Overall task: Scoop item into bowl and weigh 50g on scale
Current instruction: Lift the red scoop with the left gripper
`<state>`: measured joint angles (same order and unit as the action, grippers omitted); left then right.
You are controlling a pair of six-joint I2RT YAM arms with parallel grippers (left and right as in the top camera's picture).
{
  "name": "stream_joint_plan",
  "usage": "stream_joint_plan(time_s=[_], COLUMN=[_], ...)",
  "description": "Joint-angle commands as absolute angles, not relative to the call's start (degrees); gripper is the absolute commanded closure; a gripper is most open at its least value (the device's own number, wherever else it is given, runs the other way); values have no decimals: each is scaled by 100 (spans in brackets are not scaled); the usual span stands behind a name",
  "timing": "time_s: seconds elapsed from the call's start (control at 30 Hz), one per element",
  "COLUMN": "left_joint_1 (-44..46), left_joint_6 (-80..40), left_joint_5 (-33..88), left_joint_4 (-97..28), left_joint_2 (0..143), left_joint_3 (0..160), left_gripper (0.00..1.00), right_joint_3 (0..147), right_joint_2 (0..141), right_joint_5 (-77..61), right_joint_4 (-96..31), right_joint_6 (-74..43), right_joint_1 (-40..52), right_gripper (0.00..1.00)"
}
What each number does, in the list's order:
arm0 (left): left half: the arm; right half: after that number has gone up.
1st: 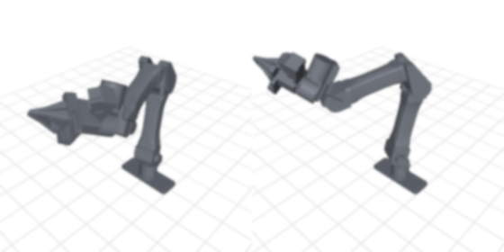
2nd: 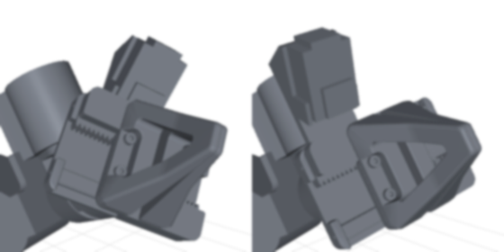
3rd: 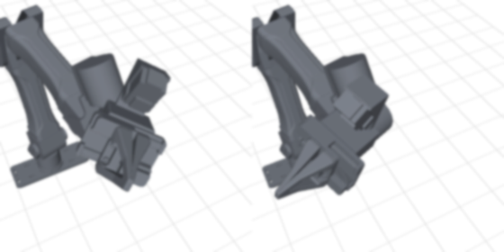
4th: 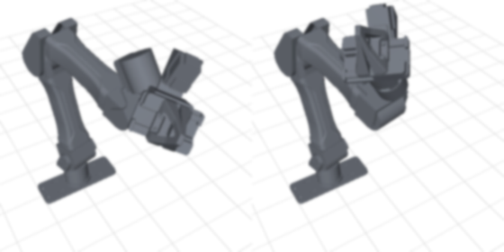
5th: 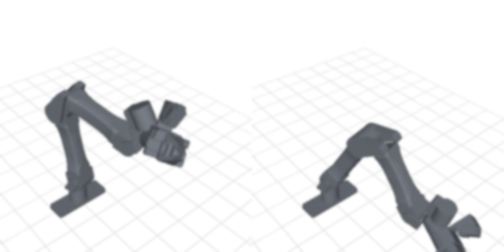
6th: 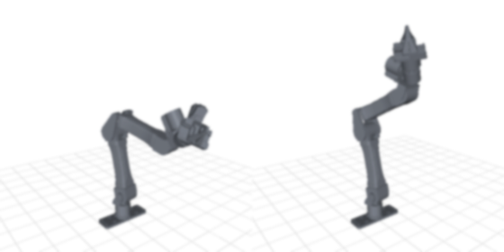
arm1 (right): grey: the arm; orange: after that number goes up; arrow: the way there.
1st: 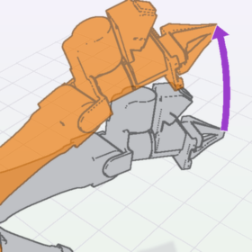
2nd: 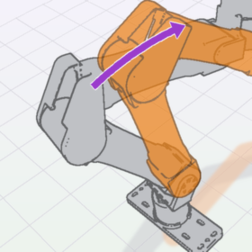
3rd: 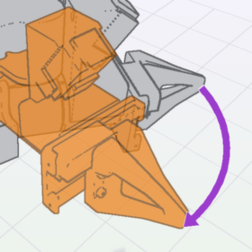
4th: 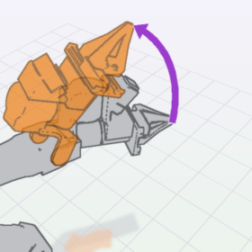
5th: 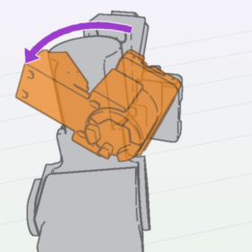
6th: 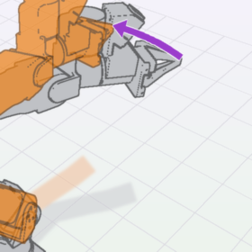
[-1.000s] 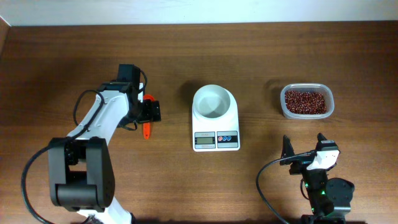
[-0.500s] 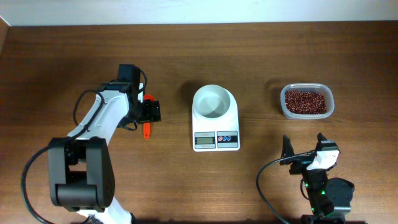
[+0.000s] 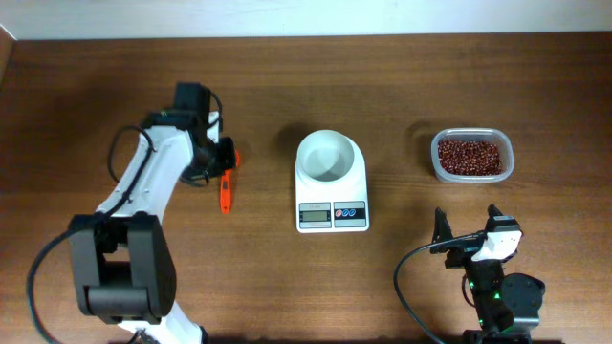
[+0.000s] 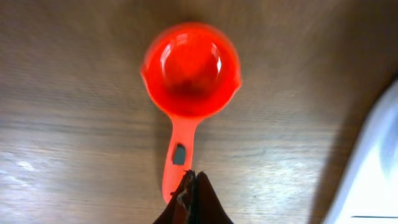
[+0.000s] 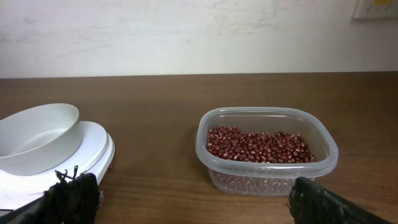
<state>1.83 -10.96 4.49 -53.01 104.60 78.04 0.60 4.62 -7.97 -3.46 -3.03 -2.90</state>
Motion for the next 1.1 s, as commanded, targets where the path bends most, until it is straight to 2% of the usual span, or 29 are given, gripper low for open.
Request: stream_joint_plan(time_s=[0.0, 0.1, 0.2, 0.23, 0.3, 0.4, 0.5, 0.57, 0.6, 0.63, 0.67, 0.7, 0.73, 0.8, 0.93, 0.97, 1.0, 1.07], left_joint_1=[156, 237, 274, 274, 274, 274, 268, 270, 274, 281, 303, 325, 338, 338, 338, 338, 338, 338], left_joint_6=[-1109, -1111, -1111, -1114, -1111, -1111, -1109, -1107, -1109, -1109, -1109, -1107, -1109, -1109, -1109, -1109, -1109, -1111], left_joint_5=[563, 561, 528, 454, 451, 449, 327, 185, 106, 108, 106, 106, 106, 106, 106, 106, 108, 128], left_joint_4=[-6364, -6842, -6761, -6449, -5848, -4698, -4062, -3879, -3802, -3669, -3529, -3356, -3081, -2729, -2512, -2508, -2488, -2486], left_joint_2=[10412, 10414, 10414, 10414, 10414, 10414, 10414, 10418, 10418, 10418, 10418, 10418, 10418, 10418, 10418, 10418, 10418, 10418], left_joint_3=[9045, 8991, 8313, 7861, 7319, 6718, 6479, 6453, 6370, 6274, 6180, 6066, 5924, 5752, 5723, 5723, 5723, 5723], left_gripper=[100, 99, 72, 52, 37, 27, 1, 1, 8, 28, 39, 44, 41, 44, 64, 66, 74, 83], right_joint_3=[32, 32, 32, 32, 32, 32, 32, 32, 32, 32, 32, 32, 32, 32, 32, 32, 32, 32], right_joint_2=[429, 429, 429, 429, 429, 429, 429, 429, 429, 429, 429, 429, 429, 429, 429, 429, 429, 429], right_joint_5=[-788, -788, -790, -790, -790, -790, -788, -788, -790, -788, -790, -790, -790, -790, -790, -790, -790, -788], right_joint_4=[-377, -377, -377, -377, -375, -377, -377, -377, -377, -377, -377, -377, -377, -377, -375, -377, -377, -377], right_joint_6=[-346, -346, -346, -346, -346, -346, -346, -346, -346, -346, -346, -346, -346, -346, -346, -346, -346, -346], right_joint_1=[-263, -263, -263, -263, -263, -263, -263, -263, -263, -263, -263, -263, -263, -263, -263, -263, -263, -263], right_gripper=[1, 1, 1, 1, 1, 1, 1, 1, 1, 1, 1, 1, 1, 1, 1, 1, 1, 1])
